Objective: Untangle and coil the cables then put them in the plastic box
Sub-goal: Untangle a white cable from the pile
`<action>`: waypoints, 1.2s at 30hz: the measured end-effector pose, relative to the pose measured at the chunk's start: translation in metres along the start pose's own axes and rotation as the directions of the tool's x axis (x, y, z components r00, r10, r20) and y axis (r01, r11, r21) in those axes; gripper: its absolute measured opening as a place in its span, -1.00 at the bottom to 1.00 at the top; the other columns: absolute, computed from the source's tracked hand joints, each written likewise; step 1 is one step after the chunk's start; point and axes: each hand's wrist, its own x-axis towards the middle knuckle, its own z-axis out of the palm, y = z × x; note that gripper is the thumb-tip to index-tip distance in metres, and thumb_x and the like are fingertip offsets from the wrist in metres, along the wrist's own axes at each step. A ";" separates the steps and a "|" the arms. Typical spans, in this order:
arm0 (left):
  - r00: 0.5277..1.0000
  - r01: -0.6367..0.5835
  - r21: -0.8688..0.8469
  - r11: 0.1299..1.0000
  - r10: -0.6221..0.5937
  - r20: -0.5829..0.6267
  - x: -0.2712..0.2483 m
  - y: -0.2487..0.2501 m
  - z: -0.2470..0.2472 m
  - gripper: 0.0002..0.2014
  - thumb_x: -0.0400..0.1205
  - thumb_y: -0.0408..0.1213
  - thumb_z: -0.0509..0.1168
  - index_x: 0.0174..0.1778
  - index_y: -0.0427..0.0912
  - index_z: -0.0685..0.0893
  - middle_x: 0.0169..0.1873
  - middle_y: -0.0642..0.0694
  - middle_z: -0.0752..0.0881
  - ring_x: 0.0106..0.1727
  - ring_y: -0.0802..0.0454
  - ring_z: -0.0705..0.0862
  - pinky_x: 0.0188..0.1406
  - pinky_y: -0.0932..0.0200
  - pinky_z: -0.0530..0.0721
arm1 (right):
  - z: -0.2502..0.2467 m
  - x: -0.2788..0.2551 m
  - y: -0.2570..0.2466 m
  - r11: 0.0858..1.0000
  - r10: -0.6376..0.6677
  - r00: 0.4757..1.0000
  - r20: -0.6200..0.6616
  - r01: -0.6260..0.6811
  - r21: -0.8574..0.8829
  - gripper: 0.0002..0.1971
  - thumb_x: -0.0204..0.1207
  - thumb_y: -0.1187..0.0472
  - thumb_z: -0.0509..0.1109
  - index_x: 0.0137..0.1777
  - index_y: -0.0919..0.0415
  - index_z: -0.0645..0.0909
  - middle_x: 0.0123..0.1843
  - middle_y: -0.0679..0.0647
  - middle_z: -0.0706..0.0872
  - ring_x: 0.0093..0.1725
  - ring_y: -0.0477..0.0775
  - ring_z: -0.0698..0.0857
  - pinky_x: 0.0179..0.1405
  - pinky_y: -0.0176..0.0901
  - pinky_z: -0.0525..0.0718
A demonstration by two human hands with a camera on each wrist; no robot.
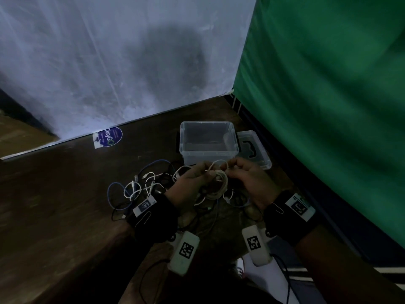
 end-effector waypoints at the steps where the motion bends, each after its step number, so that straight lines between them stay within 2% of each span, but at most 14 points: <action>1: 1.000 -0.009 -0.007 1.000 0.009 -0.009 0.000 0.000 0.001 -0.84 0.74 -0.41 0.10 0.17 -0.26 0.54 -0.13 -0.12 0.73 -0.13 0.00 0.72 -0.17 0.14 0.72 | 0.001 0.001 0.000 1.000 0.008 1.000 0.003 -0.008 0.018 -0.87 0.61 0.34 0.34 0.05 0.25 0.71 0.02 0.30 0.79 0.04 0.32 0.76 0.15 0.21 0.71; 4: 0.997 -0.054 -0.041 0.998 0.051 -0.065 0.000 -0.001 0.004 -0.90 0.73 -0.44 0.10 0.06 -0.21 0.49 -0.20 -0.13 0.66 -0.23 0.03 0.67 -0.26 0.14 0.67 | 0.002 0.000 -0.002 0.997 -0.004 0.999 0.052 0.000 0.075 -0.80 0.61 0.28 0.36 0.18 0.10 0.70 0.15 0.28 0.79 0.15 0.31 0.76 0.26 0.31 0.69; 7: 0.994 -0.076 -0.019 0.997 0.075 -0.075 0.002 -0.003 0.004 -0.98 0.72 -0.39 0.15 0.02 -0.21 0.45 -0.21 -0.15 0.61 -0.25 0.04 0.62 -0.28 0.16 0.63 | 0.002 -0.006 -0.005 0.996 -0.079 0.977 0.199 0.084 -0.018 -0.50 0.53 0.43 0.44 0.41 0.01 0.55 0.20 0.24 0.78 0.20 0.19 0.78 0.20 0.11 0.75; 9: 0.995 -0.073 -0.010 0.997 0.072 -0.069 0.003 -0.004 0.004 -0.93 0.71 -0.38 0.17 0.09 -0.23 0.44 -0.15 -0.18 0.62 -0.19 0.02 0.64 -0.24 0.15 0.67 | 0.005 -0.008 -0.005 0.986 -0.122 0.966 0.227 0.144 -0.086 -0.43 0.49 0.48 0.46 0.43 0.00 0.50 0.18 0.18 0.79 0.19 0.10 0.78 0.12 -0.02 0.78; 11: 0.993 -0.098 0.026 0.995 0.100 -0.057 0.004 -0.002 0.006 -0.91 0.72 -0.41 0.14 0.12 -0.25 0.42 -0.11 -0.18 0.63 -0.16 0.02 0.66 -0.21 0.14 0.69 | 0.008 -0.008 -0.005 0.979 -0.167 0.968 0.189 0.185 -0.081 -0.49 0.49 0.44 0.48 0.36 -0.01 0.53 0.18 0.12 0.78 0.16 0.02 0.79 0.05 -0.13 0.78; 14: 0.988 -0.141 0.101 0.985 0.147 -0.054 0.006 -0.001 0.006 -0.94 0.74 -0.44 0.11 0.10 -0.28 0.41 -0.12 -0.18 0.62 -0.16 -0.01 0.64 -0.20 0.12 0.69 | 0.010 -0.008 -0.006 0.979 -0.193 0.967 0.166 0.200 -0.027 -0.57 0.50 0.39 0.47 0.31 0.02 0.55 0.19 0.11 0.77 0.14 0.00 0.79 0.00 -0.18 0.76; 17: 0.980 -0.184 0.247 0.951 0.198 -0.032 0.006 -0.001 0.006 -0.95 0.71 -0.35 0.19 0.01 -0.16 0.43 -0.17 -0.09 0.62 -0.19 0.07 0.64 -0.21 0.05 0.66 | 0.010 -0.008 -0.006 0.976 -0.204 0.971 0.125 0.212 -0.049 -0.68 0.44 0.15 0.51 0.18 0.00 0.60 0.07 0.12 0.80 0.08 0.09 0.81 -0.01 -0.02 0.81; 19: 0.970 -0.220 0.327 0.919 0.242 -0.026 0.005 -0.003 0.009 -0.94 0.71 -0.31 0.20 -0.03 -0.11 0.43 -0.21 -0.05 0.61 -0.25 0.18 0.63 -0.25 0.14 0.64 | 0.010 -0.006 -0.005 0.978 -0.193 0.979 0.066 0.198 -0.073 -0.73 0.39 0.00 0.50 0.06 -0.02 0.62 0.01 0.15 0.81 0.04 0.17 0.81 0.01 0.10 0.82; 24: 0.949 -0.291 0.339 0.895 0.316 -0.019 0.001 -0.004 0.018 -0.92 0.73 -0.40 0.16 0.00 -0.16 0.39 -0.20 -0.12 0.59 -0.25 0.20 0.61 -0.28 0.21 0.60 | 0.010 0.001 -0.006 0.981 -0.168 0.984 0.058 0.172 -0.086 -0.89 0.54 0.16 0.47 -0.03 0.09 0.58 -0.08 0.12 0.79 -0.08 0.07 0.80 -0.10 -0.03 0.79; 28: 0.928 -0.342 0.356 0.870 0.372 -0.017 -0.003 -0.002 0.022 -0.91 0.72 -0.49 0.15 0.04 -0.26 0.36 -0.21 -0.15 0.59 -0.27 0.21 0.61 -0.31 0.30 0.59 | 0.010 0.004 -0.007 0.987 -0.144 0.986 0.087 0.150 -0.063 -0.89 0.55 0.18 0.47 -0.04 0.10 0.58 -0.05 0.17 0.78 -0.04 0.12 0.79 -0.01 0.07 0.78; 30: 0.917 -0.367 0.373 0.852 0.399 -0.009 -0.003 -0.001 0.021 -0.89 0.72 -0.47 0.16 0.04 -0.21 0.36 -0.23 -0.18 0.60 -0.27 0.10 0.60 -0.35 0.19 0.60 | 0.010 0.005 -0.008 0.993 -0.114 0.987 0.109 0.118 -0.024 -0.91 0.56 0.21 0.46 -0.07 0.09 0.58 -0.03 0.21 0.78 -0.02 0.16 0.79 0.03 0.10 0.78; 32: 0.914 -0.375 0.380 0.845 0.406 -0.001 -0.002 0.001 0.020 -0.87 0.72 -0.43 0.17 0.06 -0.14 0.35 -0.23 -0.26 0.64 -0.28 -0.07 0.62 -0.37 -0.05 0.63 | 0.011 0.006 -0.008 0.995 -0.095 0.990 0.107 0.095 0.004 -0.91 0.55 0.16 0.47 -0.11 0.06 0.59 0.00 0.25 0.79 0.01 0.22 0.79 0.06 0.16 0.77; 34: 0.913 -0.380 0.366 0.849 0.407 0.003 -0.001 0.004 0.019 -0.85 0.73 -0.42 0.16 0.09 -0.10 0.34 -0.18 -0.31 0.69 -0.24 -0.23 0.70 -0.29 -0.22 0.69 | 0.012 0.006 -0.009 0.991 -0.120 0.992 0.037 0.122 -0.053 -0.86 0.52 0.07 0.49 -0.11 0.08 0.60 -0.06 0.19 0.82 -0.04 0.18 0.81 0.03 0.19 0.79; 36: 0.924 -0.358 0.349 0.866 0.383 -0.003 -0.001 0.005 0.019 -0.84 0.72 -0.37 0.18 0.13 -0.11 0.35 -0.11 -0.36 0.69 -0.16 -0.35 0.73 -0.20 -0.33 0.71 | 0.015 0.005 -0.011 0.977 -0.171 0.984 -0.044 0.164 -0.140 -0.79 0.52 0.03 0.49 -0.11 0.15 0.60 -0.19 0.12 0.82 -0.17 0.09 0.83 -0.09 0.10 0.82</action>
